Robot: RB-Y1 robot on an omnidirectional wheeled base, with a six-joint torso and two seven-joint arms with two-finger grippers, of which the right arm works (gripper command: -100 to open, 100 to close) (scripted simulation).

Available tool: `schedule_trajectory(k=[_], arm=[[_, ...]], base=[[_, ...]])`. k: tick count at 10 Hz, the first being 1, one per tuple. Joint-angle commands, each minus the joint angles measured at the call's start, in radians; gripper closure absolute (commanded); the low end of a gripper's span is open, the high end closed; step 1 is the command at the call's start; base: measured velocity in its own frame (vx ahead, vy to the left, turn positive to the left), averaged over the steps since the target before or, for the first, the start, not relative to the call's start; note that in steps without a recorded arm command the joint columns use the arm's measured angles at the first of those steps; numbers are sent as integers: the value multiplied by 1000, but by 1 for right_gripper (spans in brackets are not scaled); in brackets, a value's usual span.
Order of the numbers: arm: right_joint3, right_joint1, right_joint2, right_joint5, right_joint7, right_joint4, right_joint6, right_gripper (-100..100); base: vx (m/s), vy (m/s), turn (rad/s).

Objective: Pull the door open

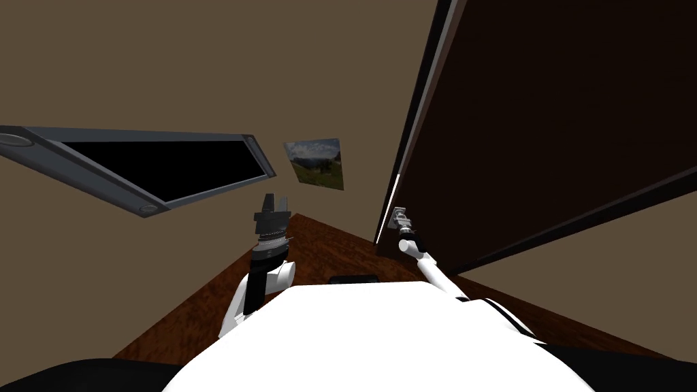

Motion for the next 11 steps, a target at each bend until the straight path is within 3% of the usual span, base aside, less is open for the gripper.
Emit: schedule_trajectory(k=[1,3,4,5,11], arm=[[2,1,2,0,0,-1,0,100],[2,1,2,0,0,-1,0,100],[20,9,-15,-1,-20,-9,1,100],[24,11,-19,-1,-25,-12,1,100],[101,42,-88,-6,-108,-58,-3,100]], base=[[-16,1,4],[-4,1,-1],[-133,-34,159],[-229,-81,125],[-253,-76,158]])
